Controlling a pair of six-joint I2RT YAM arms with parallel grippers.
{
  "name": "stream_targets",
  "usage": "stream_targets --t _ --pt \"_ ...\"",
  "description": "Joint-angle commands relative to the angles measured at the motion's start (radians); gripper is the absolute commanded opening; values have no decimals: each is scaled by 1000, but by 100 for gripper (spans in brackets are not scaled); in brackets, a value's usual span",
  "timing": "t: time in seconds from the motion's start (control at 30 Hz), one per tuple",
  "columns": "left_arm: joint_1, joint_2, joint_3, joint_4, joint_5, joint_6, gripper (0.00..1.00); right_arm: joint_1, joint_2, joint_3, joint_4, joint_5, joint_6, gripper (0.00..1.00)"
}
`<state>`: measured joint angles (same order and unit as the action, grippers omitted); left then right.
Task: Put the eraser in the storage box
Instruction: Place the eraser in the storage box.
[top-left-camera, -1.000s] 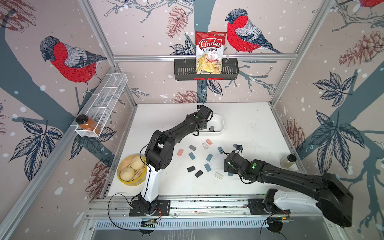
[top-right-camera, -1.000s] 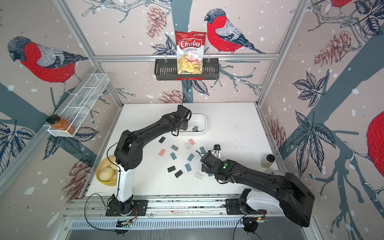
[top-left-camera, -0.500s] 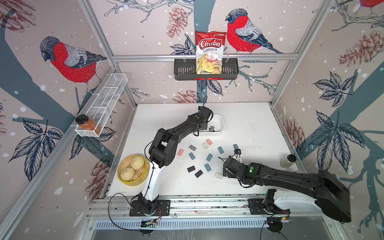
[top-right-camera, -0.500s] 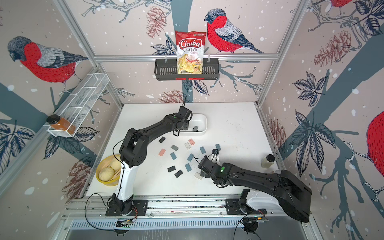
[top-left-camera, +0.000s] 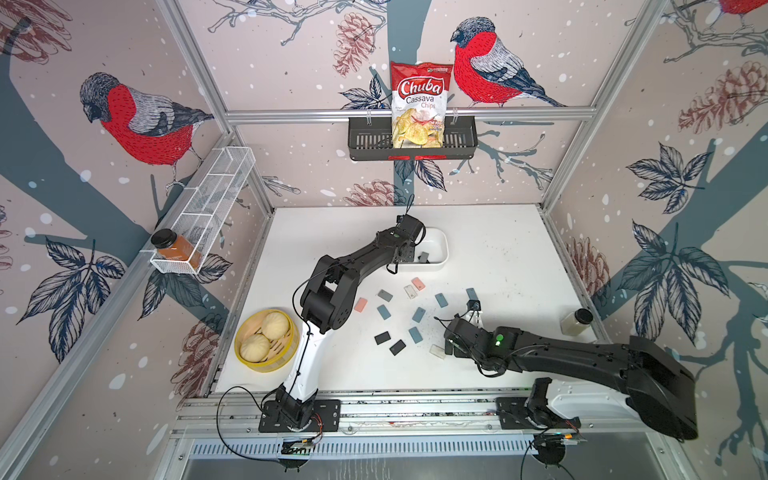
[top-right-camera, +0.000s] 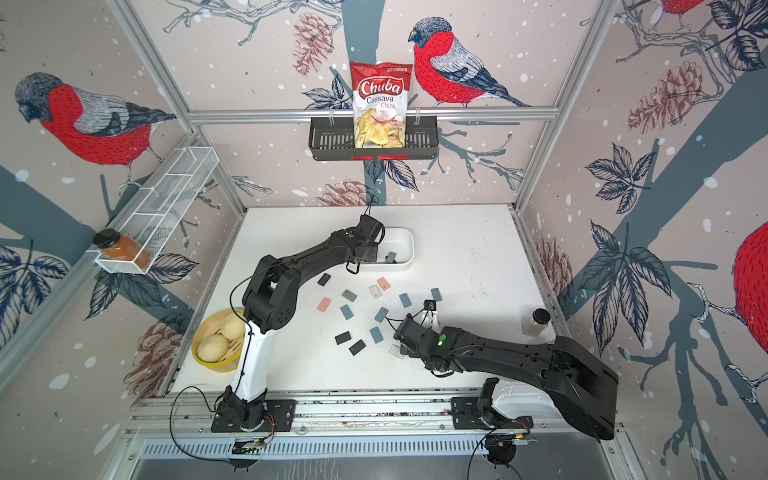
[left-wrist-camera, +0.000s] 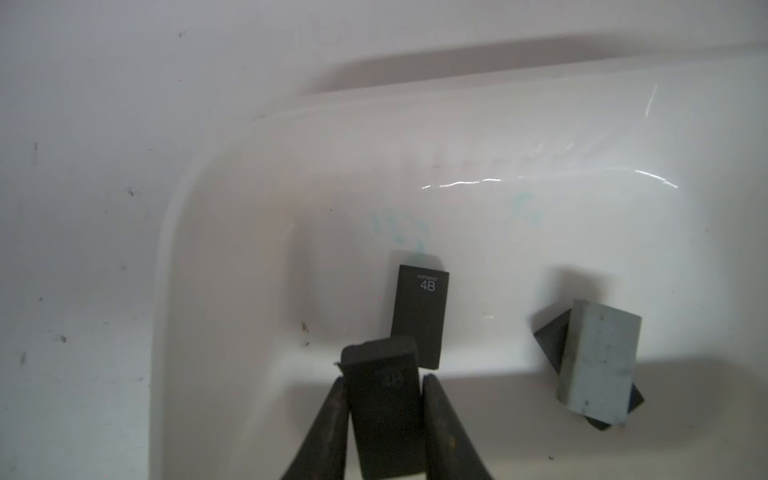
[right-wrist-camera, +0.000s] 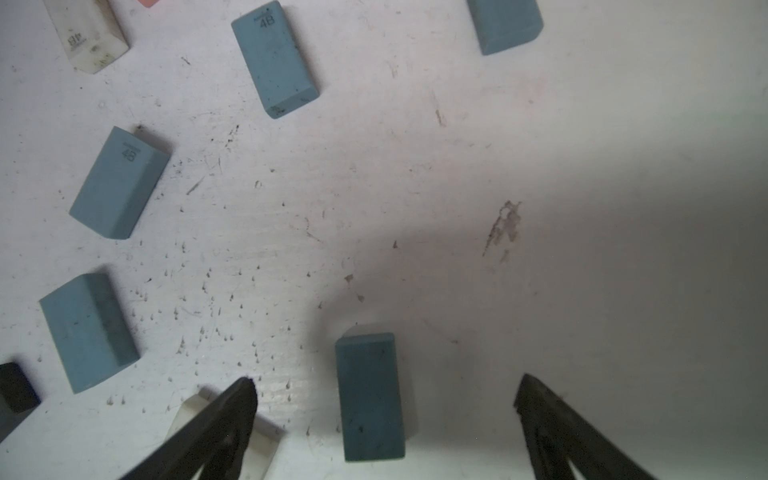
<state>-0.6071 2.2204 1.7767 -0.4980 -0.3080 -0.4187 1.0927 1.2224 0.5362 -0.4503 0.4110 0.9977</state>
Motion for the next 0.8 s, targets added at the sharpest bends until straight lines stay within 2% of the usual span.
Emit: stream_targets --t 0.0,0.3,0.5,0.63,0.7,0.77 --pt "0 3 9 11 10 3 32 3 6 1 -6 19 13 100" --pt "0 8 16 6 19 9 43 4 9 -1 -8 23 14 100" --pt "0 -12 36 -2 18 13 64 5 10 -1 -11 25 15 100" --pt "0 -39 47 -5 27 14 72 4 15 1 -10 25 15 99" --pt "0 -59 47 -9 35 9 80 6 19 1 -11 24 18 98" --pt "0 -82 41 -10 45 0 91 7 24 1 -10 22 20 98"
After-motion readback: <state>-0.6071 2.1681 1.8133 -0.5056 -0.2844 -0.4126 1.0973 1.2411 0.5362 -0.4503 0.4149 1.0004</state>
